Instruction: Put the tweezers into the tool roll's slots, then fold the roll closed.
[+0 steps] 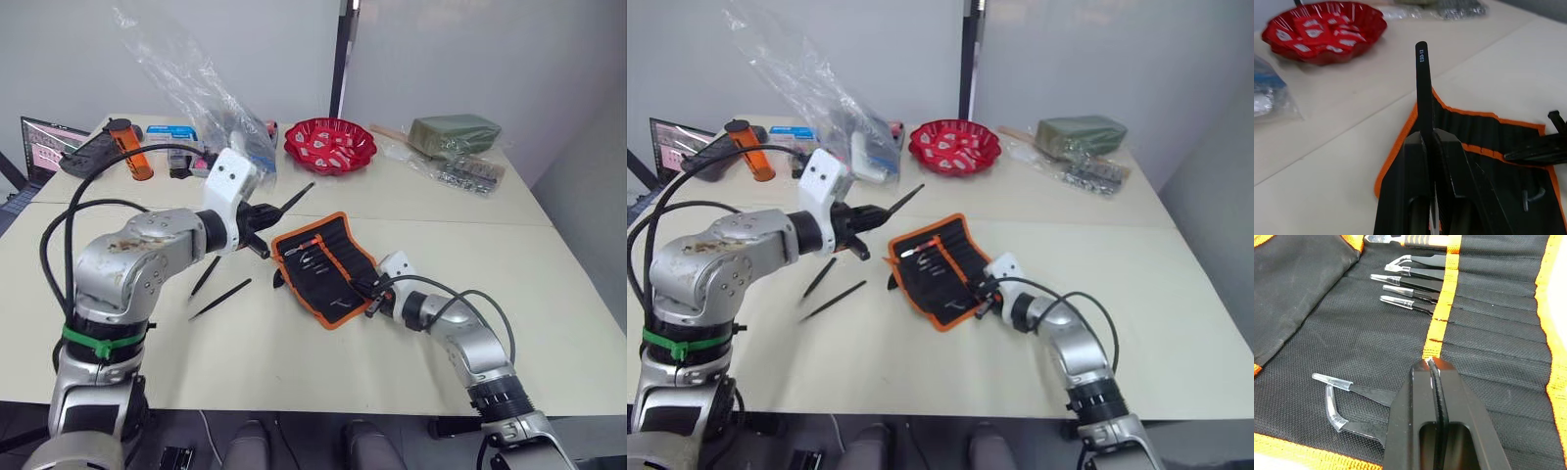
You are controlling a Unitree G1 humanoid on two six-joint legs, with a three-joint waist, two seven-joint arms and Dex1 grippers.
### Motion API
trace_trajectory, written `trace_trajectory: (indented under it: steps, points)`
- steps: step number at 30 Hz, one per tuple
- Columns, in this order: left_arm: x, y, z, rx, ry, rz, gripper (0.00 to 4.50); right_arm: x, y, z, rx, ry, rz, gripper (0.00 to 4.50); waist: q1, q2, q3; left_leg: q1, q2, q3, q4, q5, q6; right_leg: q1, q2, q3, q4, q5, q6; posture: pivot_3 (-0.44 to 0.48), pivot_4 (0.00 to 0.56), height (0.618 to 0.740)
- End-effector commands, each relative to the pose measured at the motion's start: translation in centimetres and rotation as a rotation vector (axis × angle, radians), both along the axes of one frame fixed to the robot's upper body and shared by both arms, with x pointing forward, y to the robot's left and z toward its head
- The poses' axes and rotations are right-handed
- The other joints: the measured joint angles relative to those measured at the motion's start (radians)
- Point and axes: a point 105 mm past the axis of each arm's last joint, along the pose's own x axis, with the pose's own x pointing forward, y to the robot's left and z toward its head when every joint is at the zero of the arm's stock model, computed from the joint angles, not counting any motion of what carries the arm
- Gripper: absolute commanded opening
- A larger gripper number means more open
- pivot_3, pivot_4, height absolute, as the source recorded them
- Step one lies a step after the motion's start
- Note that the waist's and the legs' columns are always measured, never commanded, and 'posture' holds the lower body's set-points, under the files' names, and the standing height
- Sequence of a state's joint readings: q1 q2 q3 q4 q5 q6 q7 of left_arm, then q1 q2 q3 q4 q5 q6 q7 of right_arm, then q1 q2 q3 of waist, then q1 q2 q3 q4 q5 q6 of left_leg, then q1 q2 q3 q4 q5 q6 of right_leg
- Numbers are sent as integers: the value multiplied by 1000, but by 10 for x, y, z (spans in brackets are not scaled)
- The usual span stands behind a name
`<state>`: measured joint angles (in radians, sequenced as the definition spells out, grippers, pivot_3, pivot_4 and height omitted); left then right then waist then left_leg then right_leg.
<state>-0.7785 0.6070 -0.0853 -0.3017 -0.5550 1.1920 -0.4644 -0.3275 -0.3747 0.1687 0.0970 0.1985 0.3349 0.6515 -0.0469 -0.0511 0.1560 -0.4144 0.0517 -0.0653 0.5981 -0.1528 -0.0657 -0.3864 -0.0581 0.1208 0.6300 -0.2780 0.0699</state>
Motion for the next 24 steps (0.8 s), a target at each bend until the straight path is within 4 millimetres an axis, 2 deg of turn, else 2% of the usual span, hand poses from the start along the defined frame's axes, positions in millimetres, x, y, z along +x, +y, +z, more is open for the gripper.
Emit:
trace_trajectory:
  steps: [1, 3, 5, 10, 13, 24]
  points:
    - [-9, -12, -3, 52, 74, -59, 41, -10, -13, -39, -68, 147, -66, 0, -3, 0, 0, 0, 0, 0, 0, 0, 0, 0, 0, 0, 0, 0, 0, 0, 150, 740]
    - [-23, -20, -7, 58, 152, -173, 41, -10, -14, -39, -66, 145, -76, 0, -4, 1, 1, 0, 0, 0, 0, 0, 1, -1, 0, 0, 0, 2, 3, 0, 150, 740]
    - [-27, -23, -8, 60, 183, -223, 41, -11, -15, -40, -62, 145, -84, 0, -5, 1, 1, -1, 0, 0, -1, 0, 1, -1, 0, 0, 0, 3, 5, 0, 150, 740]
    - [-23, -26, -23, 95, 245, -223, 41, -14, -16, -41, -58, 148, -101, 0, 1, 2, 1, -1, 0, 0, -1, 0, 1, -1, 0, 0, 0, -1, -1, 0, 150, 740]
    - [-21, -28, -40, 153, 284, -207, 41, -16, -17, -41, -56, 153, -105, 0, 3, 2, 1, -1, 0, 0, -1, 0, 1, -1, 0, 0, -1, -1, -1, 0, 150, 740]
    - [-9, -29, -57, 209, 305, -155, 41, -18, -18, -42, -56, 163, -106, 0, 5, 2, 1, -2, 0, 0, -1, 0, 1, -1, 0, 1, -1, -1, 1, 0, 150, 740]
